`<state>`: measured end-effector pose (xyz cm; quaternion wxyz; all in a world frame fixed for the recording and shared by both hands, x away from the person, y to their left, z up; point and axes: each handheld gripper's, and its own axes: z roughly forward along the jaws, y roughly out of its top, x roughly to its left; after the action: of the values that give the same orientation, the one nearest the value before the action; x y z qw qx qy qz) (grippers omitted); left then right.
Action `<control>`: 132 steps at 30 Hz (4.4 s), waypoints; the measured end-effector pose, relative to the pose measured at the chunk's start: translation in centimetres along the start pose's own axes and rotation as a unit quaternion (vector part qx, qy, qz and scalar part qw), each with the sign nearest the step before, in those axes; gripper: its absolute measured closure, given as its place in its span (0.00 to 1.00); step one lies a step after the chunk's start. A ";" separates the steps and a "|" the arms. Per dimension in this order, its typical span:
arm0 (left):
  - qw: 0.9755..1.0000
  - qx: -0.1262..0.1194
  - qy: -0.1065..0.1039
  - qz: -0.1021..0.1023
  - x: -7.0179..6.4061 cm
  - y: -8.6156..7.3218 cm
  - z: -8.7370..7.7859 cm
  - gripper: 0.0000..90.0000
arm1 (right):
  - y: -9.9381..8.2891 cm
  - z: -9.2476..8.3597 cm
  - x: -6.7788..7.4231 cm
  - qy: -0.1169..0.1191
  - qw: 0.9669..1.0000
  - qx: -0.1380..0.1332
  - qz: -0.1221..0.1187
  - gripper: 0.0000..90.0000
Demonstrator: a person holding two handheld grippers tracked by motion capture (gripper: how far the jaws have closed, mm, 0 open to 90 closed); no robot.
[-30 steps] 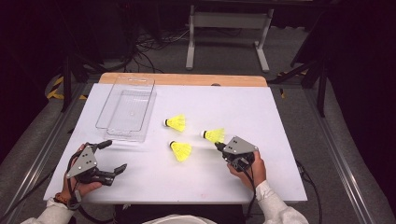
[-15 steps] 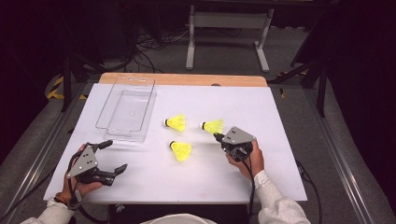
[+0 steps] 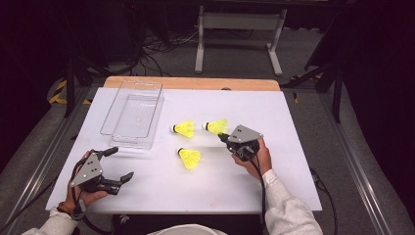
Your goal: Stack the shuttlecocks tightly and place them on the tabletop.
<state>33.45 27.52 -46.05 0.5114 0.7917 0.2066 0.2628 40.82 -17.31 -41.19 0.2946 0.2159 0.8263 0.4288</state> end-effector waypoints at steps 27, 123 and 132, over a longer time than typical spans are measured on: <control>1.000 0.001 -0.005 0.000 0.0 -0.1 0.0 0.07 | 0.6 6.0 -0.5 0.041 0.998 0.049 -0.013 1.00; 1.000 0.008 -0.019 0.005 -0.3 -0.1 0.4 0.08 | 1.4 10.1 2.1 0.113 0.991 0.069 0.014 0.79; 1.000 0.009 -0.018 0.006 -0.3 -0.1 0.4 0.08 | 1.4 9.0 1.8 0.104 0.993 0.054 0.022 0.74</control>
<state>33.45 27.08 -46.36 0.5061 0.8021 0.1952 0.2496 45.76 -10.20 -44.66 0.1852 0.2036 0.8695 0.4101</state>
